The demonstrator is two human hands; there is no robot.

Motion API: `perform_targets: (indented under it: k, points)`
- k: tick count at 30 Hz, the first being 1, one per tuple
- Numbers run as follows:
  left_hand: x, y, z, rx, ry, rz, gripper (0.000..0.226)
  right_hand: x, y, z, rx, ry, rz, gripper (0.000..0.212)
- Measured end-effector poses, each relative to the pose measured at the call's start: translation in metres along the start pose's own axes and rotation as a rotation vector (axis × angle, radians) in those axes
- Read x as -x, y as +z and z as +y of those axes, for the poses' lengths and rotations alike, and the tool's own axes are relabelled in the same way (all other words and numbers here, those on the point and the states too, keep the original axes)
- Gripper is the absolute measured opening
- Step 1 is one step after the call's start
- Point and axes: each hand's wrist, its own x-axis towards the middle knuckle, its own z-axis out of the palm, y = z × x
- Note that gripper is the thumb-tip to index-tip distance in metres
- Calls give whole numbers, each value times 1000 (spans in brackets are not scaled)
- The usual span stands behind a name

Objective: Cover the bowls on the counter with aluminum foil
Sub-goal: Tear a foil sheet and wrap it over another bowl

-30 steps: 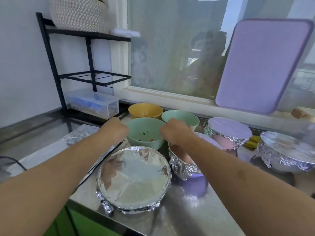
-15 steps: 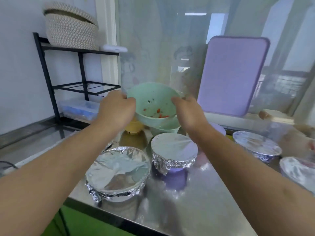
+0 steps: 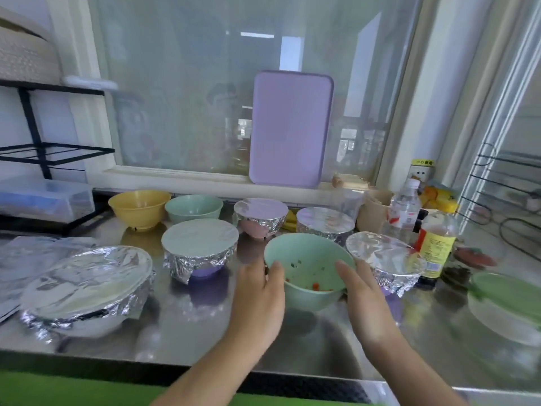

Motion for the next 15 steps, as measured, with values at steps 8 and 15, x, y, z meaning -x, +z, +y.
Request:
perform_targets:
  k: [8,15]
  points:
    - [21,21,-38,46,-93,29,47,15,0,41,-6,-64,-3,24]
    - [28,14,-32,79,-95,15,38,18,0,53,-17,-85,13,58]
